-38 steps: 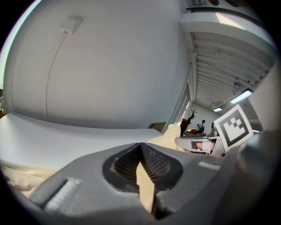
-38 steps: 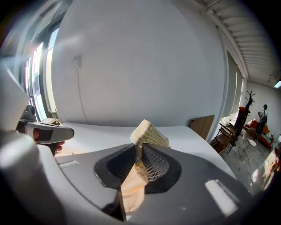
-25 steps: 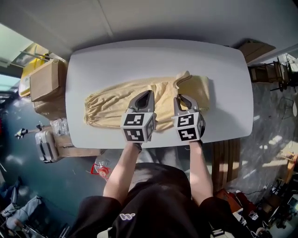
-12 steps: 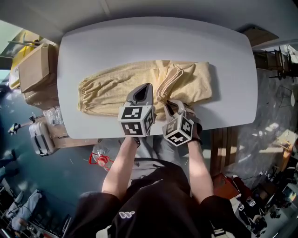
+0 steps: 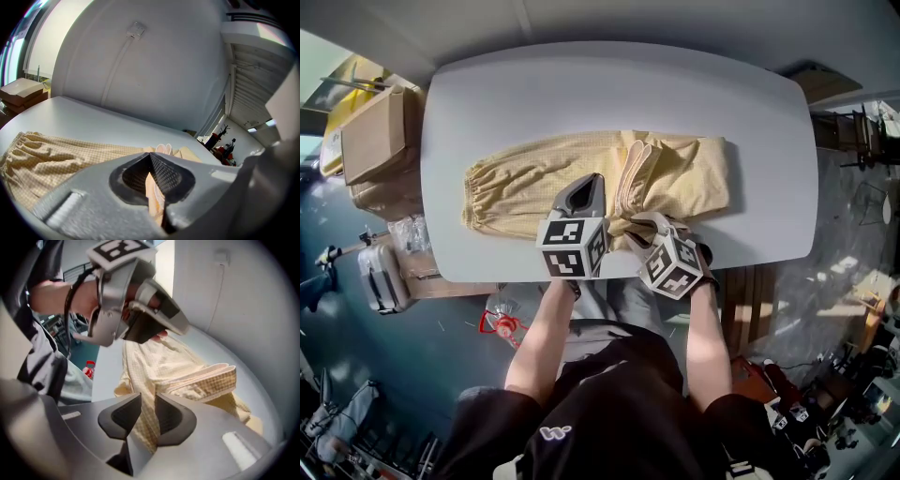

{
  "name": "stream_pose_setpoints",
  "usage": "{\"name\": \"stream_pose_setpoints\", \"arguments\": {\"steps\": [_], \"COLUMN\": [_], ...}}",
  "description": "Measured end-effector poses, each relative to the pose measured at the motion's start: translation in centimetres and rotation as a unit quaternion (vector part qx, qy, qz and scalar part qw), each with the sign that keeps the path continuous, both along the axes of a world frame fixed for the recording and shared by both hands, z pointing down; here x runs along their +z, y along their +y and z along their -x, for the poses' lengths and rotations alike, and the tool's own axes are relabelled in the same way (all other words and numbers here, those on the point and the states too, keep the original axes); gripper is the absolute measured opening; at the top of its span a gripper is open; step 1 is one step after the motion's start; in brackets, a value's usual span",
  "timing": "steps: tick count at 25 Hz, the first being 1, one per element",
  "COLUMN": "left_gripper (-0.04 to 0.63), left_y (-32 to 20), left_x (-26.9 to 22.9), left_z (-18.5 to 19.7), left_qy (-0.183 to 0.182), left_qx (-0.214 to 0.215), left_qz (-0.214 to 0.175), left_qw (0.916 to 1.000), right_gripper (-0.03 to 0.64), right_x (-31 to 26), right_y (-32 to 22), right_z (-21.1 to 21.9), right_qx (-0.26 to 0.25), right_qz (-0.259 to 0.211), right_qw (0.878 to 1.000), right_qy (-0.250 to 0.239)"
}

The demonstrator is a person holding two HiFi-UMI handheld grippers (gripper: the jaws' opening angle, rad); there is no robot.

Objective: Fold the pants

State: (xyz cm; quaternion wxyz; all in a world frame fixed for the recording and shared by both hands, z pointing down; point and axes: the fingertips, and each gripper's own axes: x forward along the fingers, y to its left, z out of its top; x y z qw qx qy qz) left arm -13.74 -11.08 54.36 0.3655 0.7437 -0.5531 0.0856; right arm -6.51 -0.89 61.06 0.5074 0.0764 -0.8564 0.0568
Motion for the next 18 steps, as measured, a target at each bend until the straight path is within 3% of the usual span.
{"name": "stream_pose_setpoints", "arguments": {"steps": [3,7,12,16,18], "left_gripper": [0.003,0.003,0.003,0.003,0.003], "left_y": [0.3,0.5,0.2,-1.0,-1.4], "left_x": [0.0,-0.8,-2.8,-5.5,-6.7], "left_z": [0.5,1.0,1.6,0.8,-0.3], "left_qy": [0.002,-0.008,-0.017,-0.016,-0.014], "left_qx": [-0.005,0.000,0.001,0.016,0.032], "left_qz": [0.002,-0.008,-0.036,-0.075,-0.087], "left_qw": [1.0000,0.9999,0.9992,0.9969,0.9956], "right_gripper": [0.096,0.003,0.003,0.003,0.003], "right_x": [-2.9,-7.9,-12.6,-15.3,-16.5], "right_y": [-2.1,-7.9,-11.2,-13.6,-14.2], "right_z": [0.9,-0.2,-0.9,-2.8,-3.9], "right_qx": [0.077,0.222,0.309,0.396,0.419], "right_qz": [0.012,-0.045,-0.081,-0.131,-0.143], "right_qw": [0.990,0.944,0.896,0.847,0.830], "right_qy": [-0.119,-0.241,-0.308,-0.329,-0.340]}}
